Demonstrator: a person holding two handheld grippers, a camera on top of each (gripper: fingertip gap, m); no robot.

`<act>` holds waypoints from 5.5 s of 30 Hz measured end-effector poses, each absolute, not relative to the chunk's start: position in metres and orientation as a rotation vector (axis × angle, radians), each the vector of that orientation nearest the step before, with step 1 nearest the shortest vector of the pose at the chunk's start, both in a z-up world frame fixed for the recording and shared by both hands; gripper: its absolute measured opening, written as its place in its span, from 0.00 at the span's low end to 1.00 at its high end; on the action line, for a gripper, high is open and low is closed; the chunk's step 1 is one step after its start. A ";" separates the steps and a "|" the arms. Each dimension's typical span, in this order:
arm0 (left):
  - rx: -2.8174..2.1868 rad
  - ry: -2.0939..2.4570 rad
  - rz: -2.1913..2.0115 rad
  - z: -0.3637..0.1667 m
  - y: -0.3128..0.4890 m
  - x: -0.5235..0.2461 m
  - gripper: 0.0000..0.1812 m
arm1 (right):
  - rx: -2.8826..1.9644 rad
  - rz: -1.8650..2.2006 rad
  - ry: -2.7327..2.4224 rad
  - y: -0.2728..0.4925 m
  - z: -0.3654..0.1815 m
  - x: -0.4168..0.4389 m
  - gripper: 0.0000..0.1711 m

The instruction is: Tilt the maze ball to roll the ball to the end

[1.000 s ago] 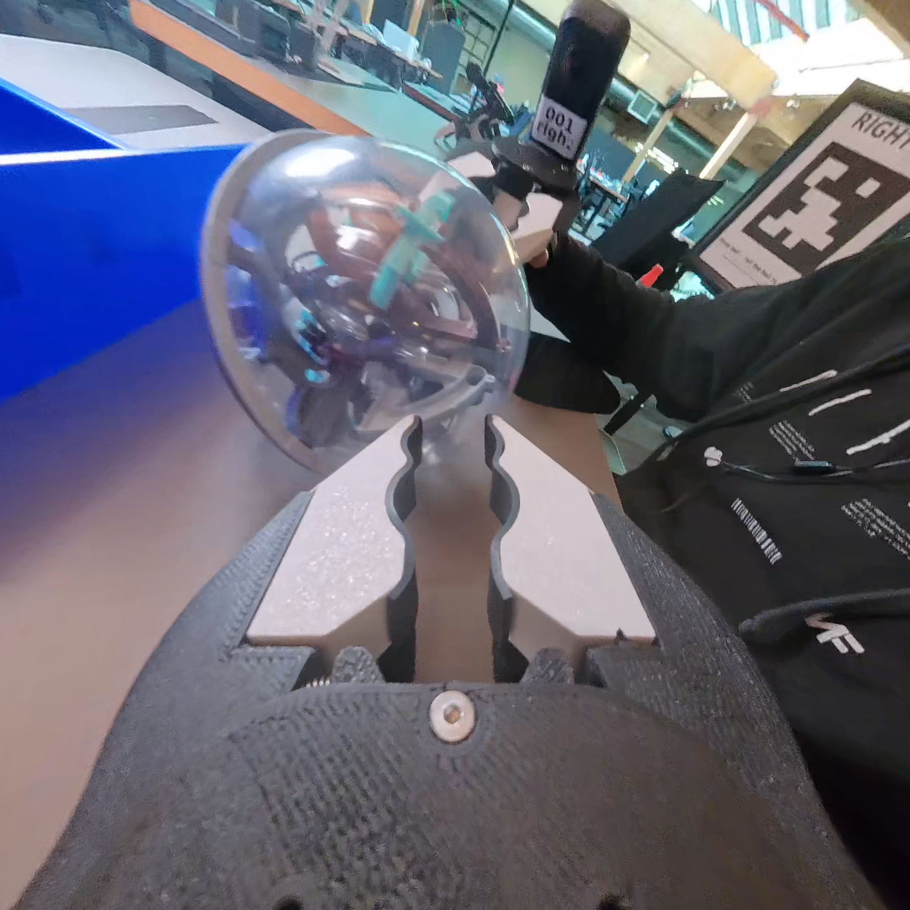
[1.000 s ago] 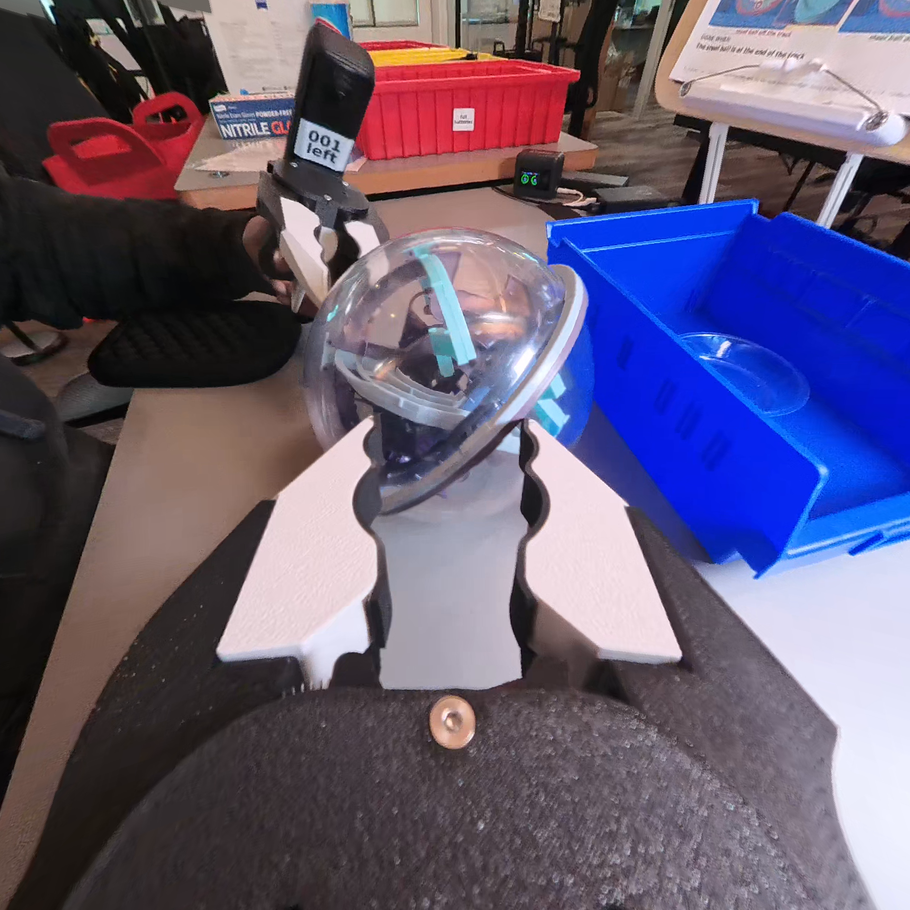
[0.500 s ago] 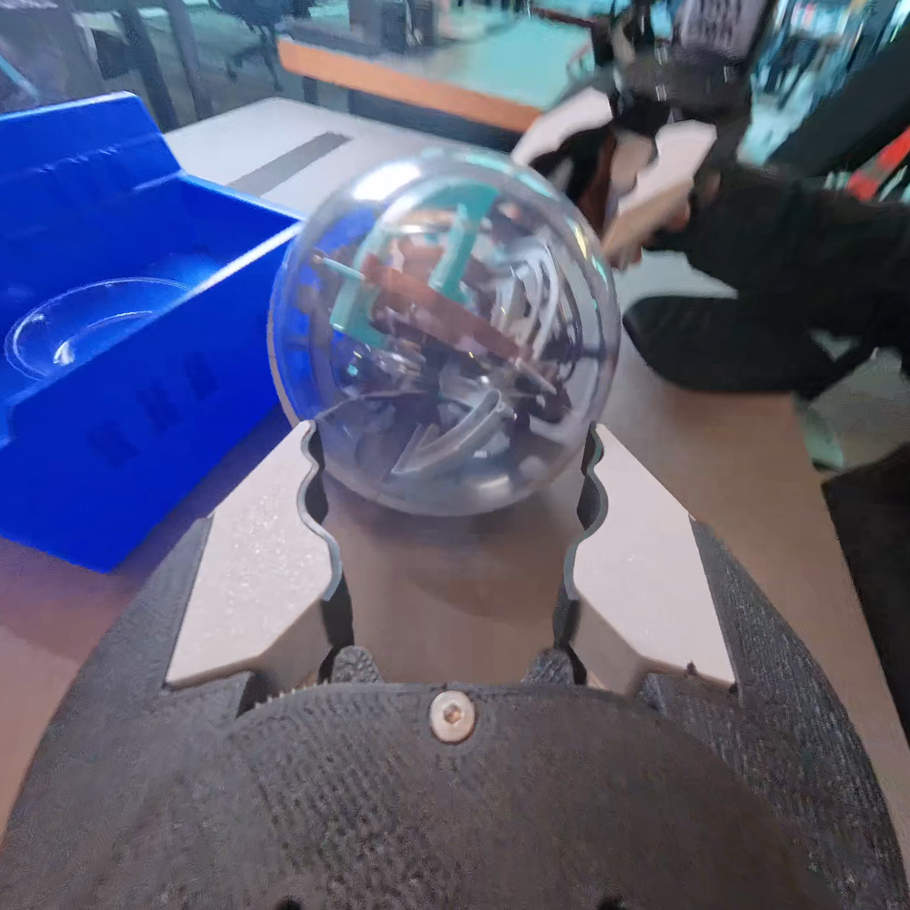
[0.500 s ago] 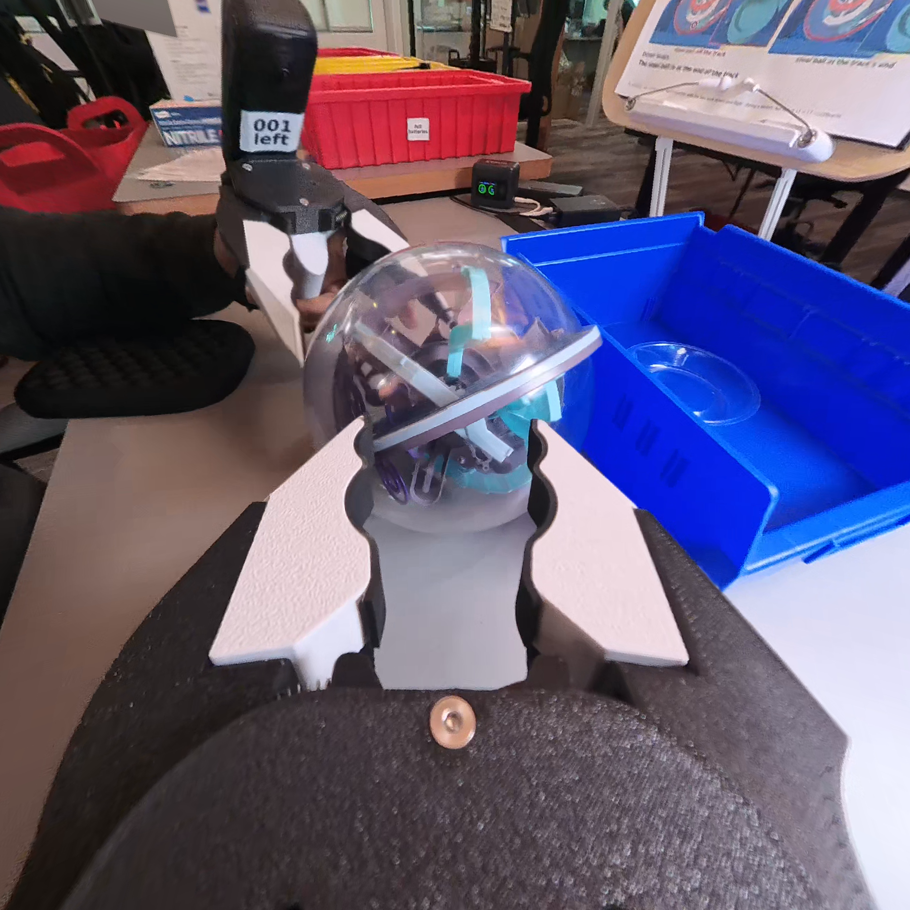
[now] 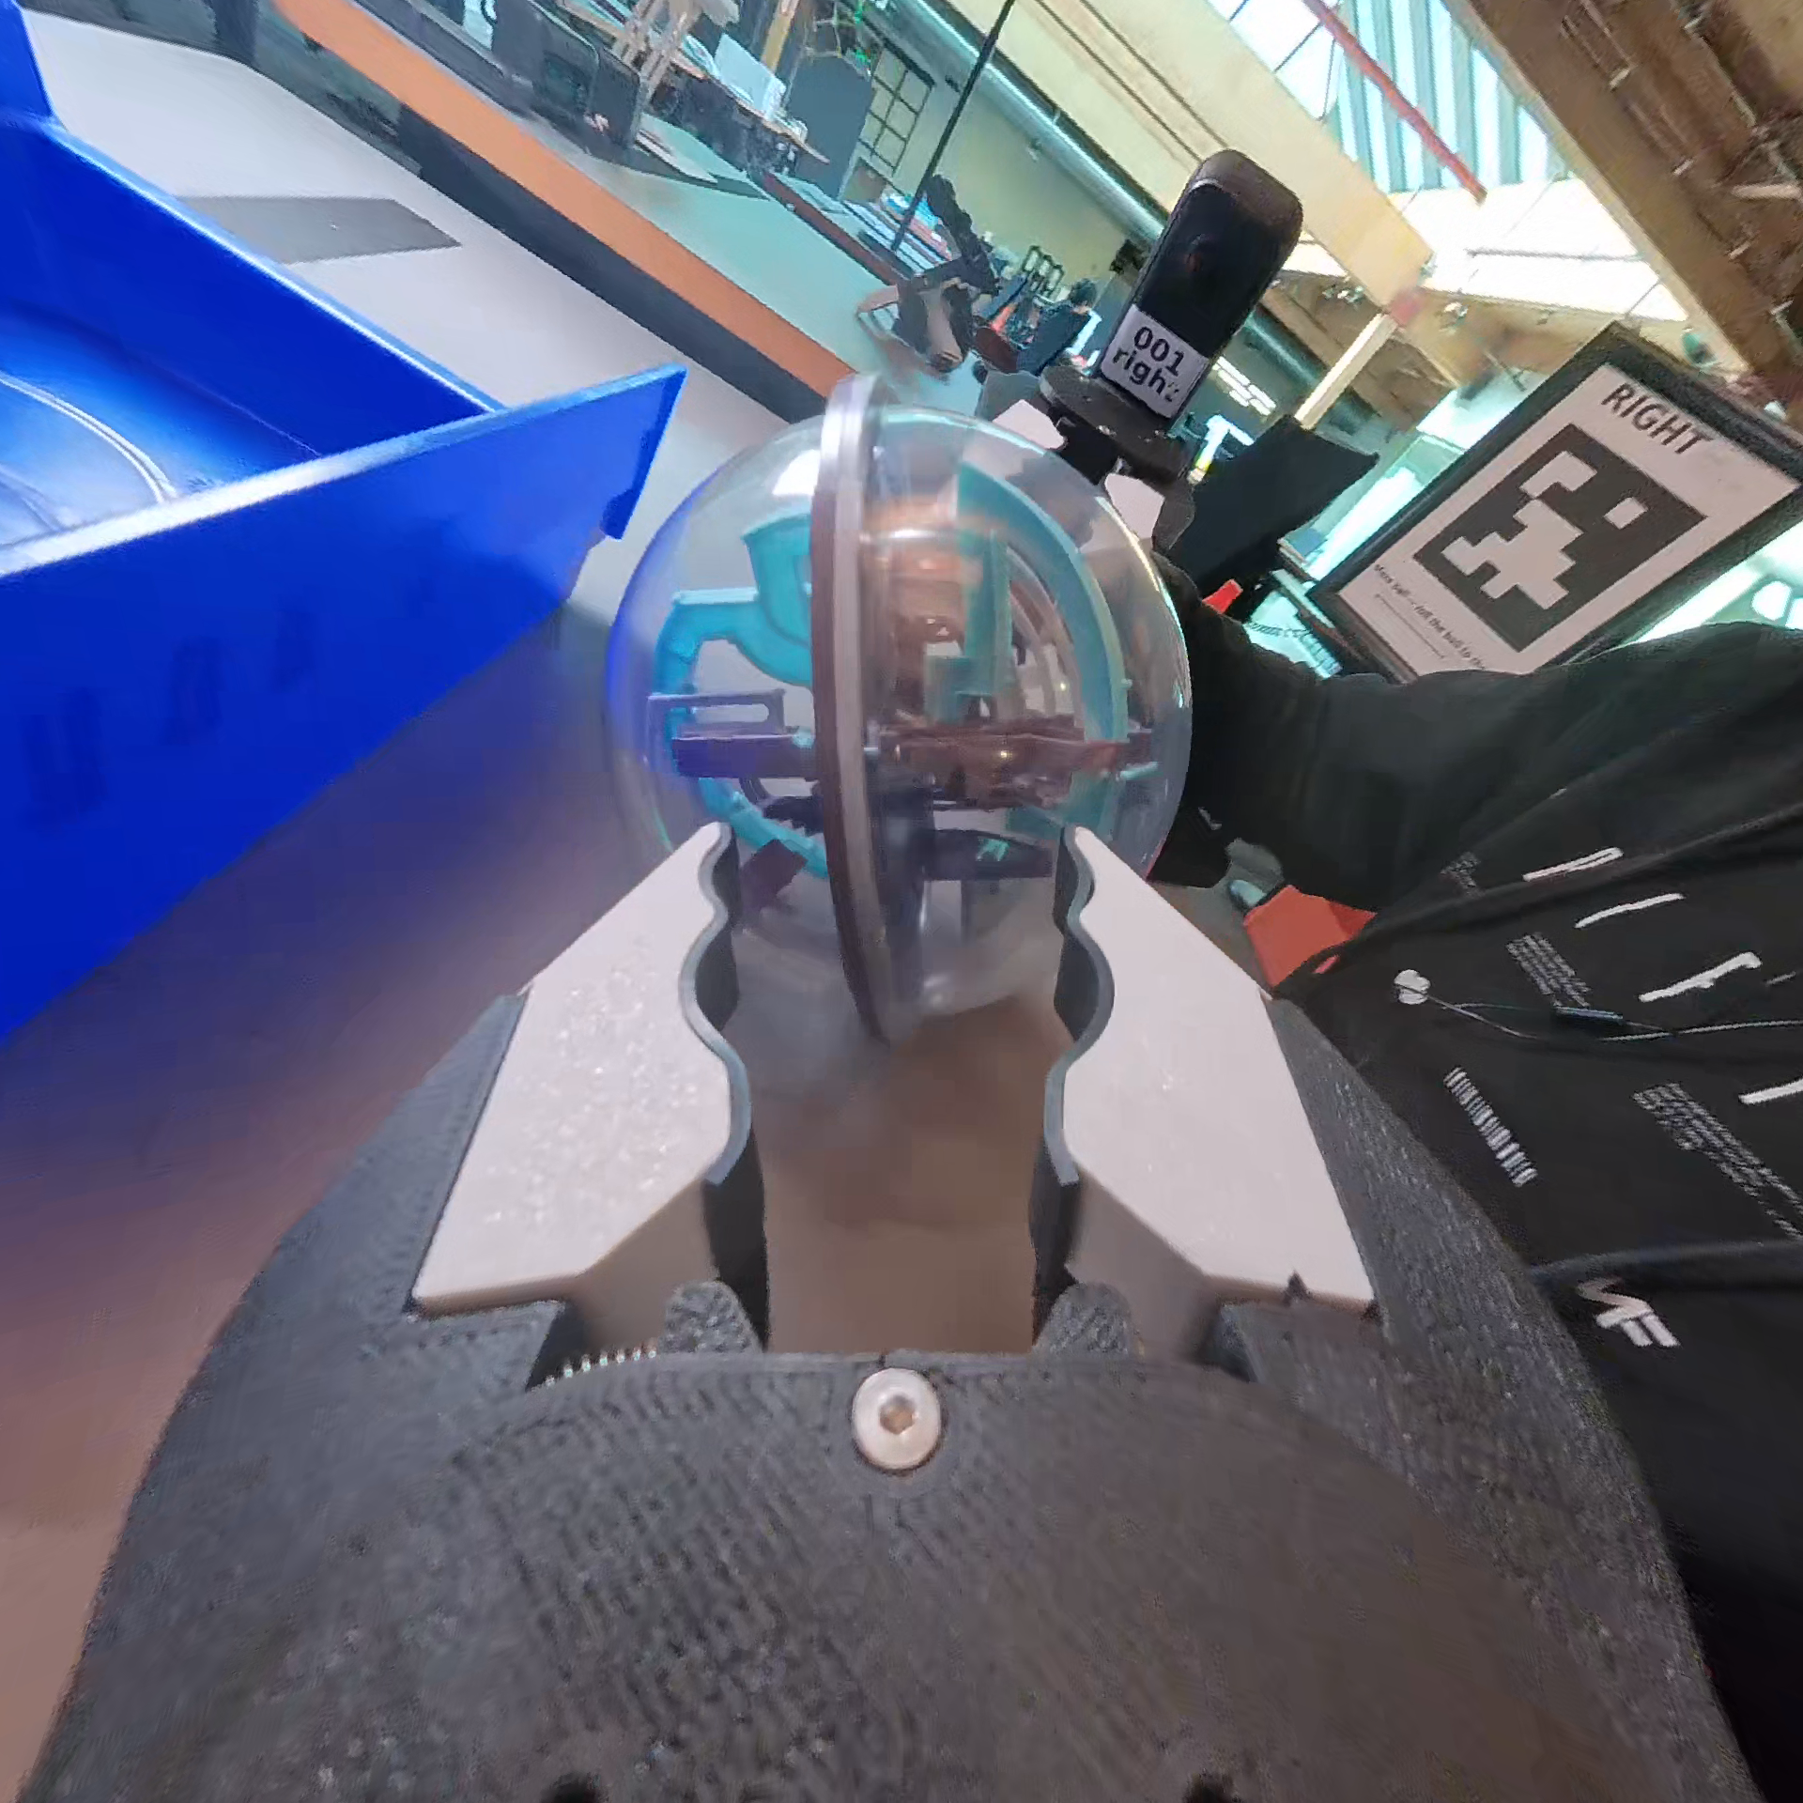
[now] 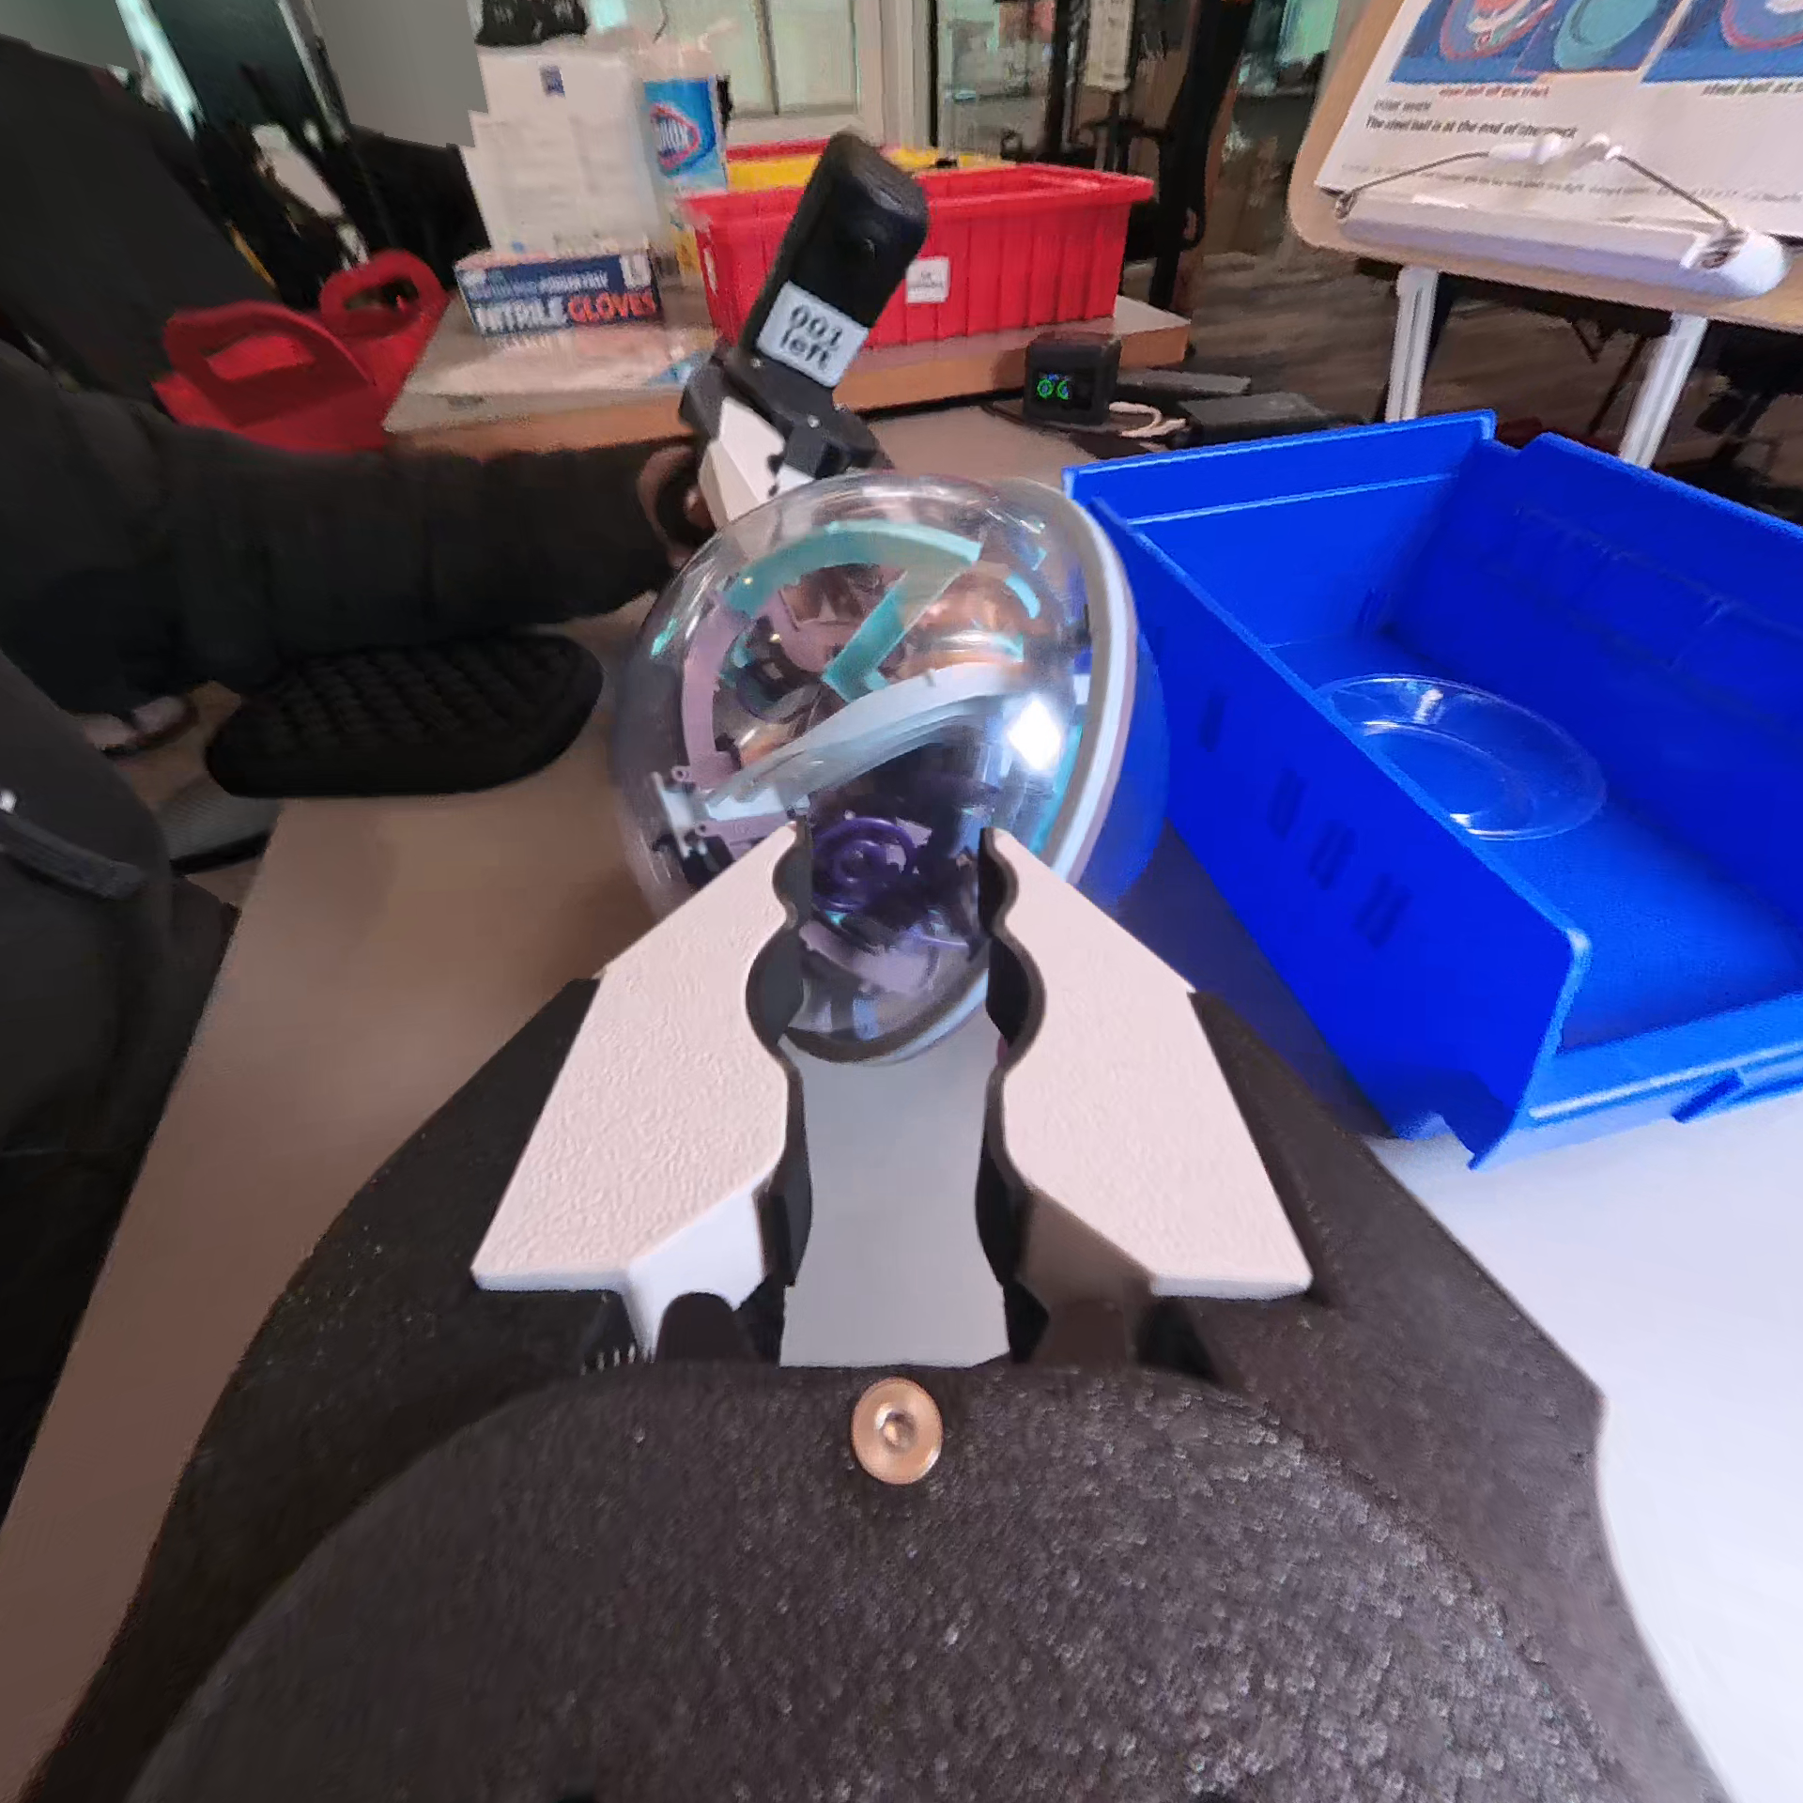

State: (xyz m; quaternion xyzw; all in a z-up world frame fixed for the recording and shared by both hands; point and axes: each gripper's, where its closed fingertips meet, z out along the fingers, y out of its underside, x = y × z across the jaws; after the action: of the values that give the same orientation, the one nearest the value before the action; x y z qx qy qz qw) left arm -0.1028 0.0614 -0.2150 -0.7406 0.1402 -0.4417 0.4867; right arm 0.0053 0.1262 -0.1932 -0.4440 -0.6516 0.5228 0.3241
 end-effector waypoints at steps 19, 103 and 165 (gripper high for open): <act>-1.799 0.280 -1.047 -0.229 0.059 -0.109 0.18 | -1.360 1.513 -1.737 0.137 -0.232 0.015 0.11; -1.877 -0.031 -1.066 -0.146 0.028 -0.097 0.04 | -1.924 2.425 -1.129 0.005 -0.201 0.044 0.03; -1.786 0.425 -0.831 -0.202 0.025 -0.069 0.61 | -1.247 1.283 -1.682 0.058 -0.220 0.002 0.63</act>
State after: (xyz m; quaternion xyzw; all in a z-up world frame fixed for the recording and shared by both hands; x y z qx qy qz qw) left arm -0.0686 0.0253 -0.2017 -0.7495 0.1784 -0.3488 0.5337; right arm 0.0022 0.0585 -0.2203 -0.4784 -0.6450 0.4921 0.3361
